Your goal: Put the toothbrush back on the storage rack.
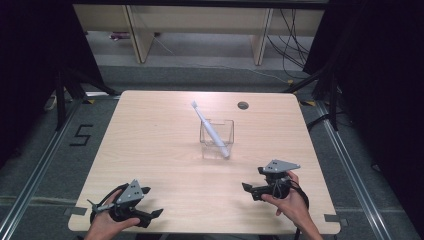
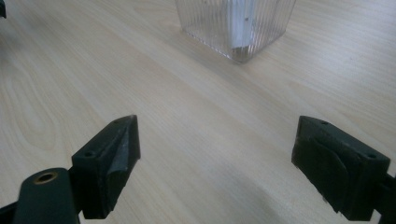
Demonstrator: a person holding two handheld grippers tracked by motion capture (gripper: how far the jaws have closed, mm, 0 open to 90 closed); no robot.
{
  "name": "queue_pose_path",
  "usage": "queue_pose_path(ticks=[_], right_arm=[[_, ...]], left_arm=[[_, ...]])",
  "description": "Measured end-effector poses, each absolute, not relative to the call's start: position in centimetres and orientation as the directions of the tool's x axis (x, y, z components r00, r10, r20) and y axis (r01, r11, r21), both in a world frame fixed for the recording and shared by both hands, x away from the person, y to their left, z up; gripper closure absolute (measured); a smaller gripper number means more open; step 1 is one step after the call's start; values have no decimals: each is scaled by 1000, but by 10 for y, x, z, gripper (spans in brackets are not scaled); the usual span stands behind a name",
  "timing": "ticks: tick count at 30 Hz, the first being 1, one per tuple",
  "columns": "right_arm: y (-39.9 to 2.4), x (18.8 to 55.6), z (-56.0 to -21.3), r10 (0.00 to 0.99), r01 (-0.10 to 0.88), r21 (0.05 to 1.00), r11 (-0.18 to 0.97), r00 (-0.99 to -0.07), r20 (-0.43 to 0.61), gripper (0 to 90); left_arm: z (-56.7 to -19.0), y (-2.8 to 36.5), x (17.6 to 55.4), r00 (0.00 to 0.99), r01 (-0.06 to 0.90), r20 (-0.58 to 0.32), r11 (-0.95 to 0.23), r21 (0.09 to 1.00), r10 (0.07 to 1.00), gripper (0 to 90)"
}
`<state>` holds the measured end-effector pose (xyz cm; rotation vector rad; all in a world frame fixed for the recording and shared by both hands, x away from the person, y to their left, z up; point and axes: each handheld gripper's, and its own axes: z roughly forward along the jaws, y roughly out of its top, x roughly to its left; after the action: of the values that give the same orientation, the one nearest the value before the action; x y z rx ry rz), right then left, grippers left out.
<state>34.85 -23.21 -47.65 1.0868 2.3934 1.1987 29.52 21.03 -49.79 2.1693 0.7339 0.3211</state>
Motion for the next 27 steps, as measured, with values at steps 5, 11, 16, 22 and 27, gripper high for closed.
queue_pose_path(ticks=[5,11,16,22,27], right_arm=[[-235,345,-479,718,514,767,384,-689,102,158],[-237,340,-483,713,516,765,385,-692,108,158],[-239,336,-485,704,502,768,398,-704,94,158],[-241,330,-487,703,497,771,397,-705,92,158],[-244,328,-488,709,490,775,399,-701,78,158]], left_arm=[[-498,209,295,799,397,-16,-506,766,601,153],[-498,210,295,799,396,-14,-509,764,601,153],[-499,209,295,800,396,-14,-510,763,599,153],[-499,209,295,800,395,-9,-514,761,601,153],[-500,209,295,796,398,-20,-500,769,604,153]])
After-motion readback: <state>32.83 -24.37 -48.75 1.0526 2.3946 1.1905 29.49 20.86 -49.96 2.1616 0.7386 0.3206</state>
